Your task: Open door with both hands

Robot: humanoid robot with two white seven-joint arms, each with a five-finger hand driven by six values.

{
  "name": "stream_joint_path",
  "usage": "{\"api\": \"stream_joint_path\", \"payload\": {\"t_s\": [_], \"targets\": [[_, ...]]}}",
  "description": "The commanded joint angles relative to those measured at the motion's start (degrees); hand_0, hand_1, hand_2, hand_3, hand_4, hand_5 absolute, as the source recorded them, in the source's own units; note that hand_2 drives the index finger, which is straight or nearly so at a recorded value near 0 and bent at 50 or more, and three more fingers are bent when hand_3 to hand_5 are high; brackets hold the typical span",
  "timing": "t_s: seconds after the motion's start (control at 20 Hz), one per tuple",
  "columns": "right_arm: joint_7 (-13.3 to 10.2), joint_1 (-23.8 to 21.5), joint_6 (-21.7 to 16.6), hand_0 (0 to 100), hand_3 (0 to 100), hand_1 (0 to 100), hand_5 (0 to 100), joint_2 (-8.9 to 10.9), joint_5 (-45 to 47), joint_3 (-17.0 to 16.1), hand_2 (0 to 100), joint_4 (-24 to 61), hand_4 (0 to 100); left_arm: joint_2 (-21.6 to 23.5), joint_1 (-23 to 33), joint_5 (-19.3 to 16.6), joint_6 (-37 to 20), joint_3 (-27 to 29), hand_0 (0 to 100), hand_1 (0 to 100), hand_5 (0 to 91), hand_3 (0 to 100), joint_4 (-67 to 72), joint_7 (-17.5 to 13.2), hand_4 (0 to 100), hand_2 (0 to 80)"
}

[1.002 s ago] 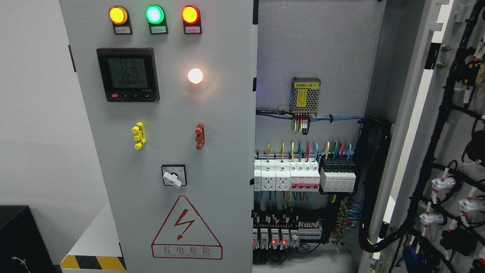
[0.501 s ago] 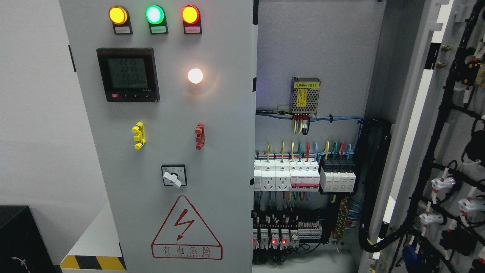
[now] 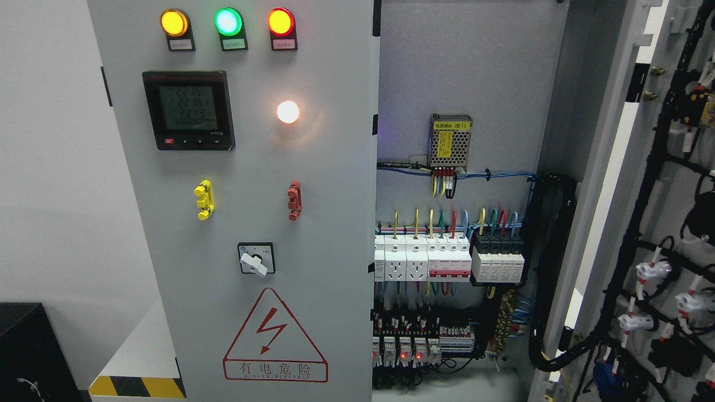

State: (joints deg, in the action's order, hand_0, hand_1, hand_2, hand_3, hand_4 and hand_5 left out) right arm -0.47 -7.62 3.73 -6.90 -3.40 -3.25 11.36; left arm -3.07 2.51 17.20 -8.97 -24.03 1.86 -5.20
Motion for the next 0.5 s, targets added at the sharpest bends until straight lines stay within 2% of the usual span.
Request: {"api": "stream_joint_path", "payload": {"t_s": [0.0,0.1,0.25,0.35,0.45], "targets": [[0.03,-10.54,-0.04,0,0,0,0,1.28,0.06,-0.09,0,44.01,0,-2.2,-0.13,-0.23,-0.7,11.79,0,0,0.0,0,1.13,0.01,0,0.0],[0.03,-14.42,-0.04,0,0,0,0,1.46,0.15,0.61,0,58.27,0,-2.64,-0.13,-1.28,-0.44,12.07,0,0,0.0,0,1.13,0.1,0,0.0],[0.03,-19.34,-0.04,0,0,0,0,1.98,0.15,2.54,0,77.26,0,-2.64,-0.13,-7.6,-0.09,12.07,0,0,0.0,0,1.13,0.01,0,0.0],[0.03,-22.42,-0.04,0,0,0,0,2.77,0.15,7.27,0,89.13,0,-2.64,-0.13,-9.38,0.35,12.25,0,0,0.0,0,1.13,-0.08,0,0.0],[-0.06,-25.75,-0.13,0,0,0,0,5.31,0.15,11.06,0,98.54,0,-2.64,-0.13,-9.47,0.35,12.25,0,0,0.0,0,1.13,-0.08,0,0.0]]}}
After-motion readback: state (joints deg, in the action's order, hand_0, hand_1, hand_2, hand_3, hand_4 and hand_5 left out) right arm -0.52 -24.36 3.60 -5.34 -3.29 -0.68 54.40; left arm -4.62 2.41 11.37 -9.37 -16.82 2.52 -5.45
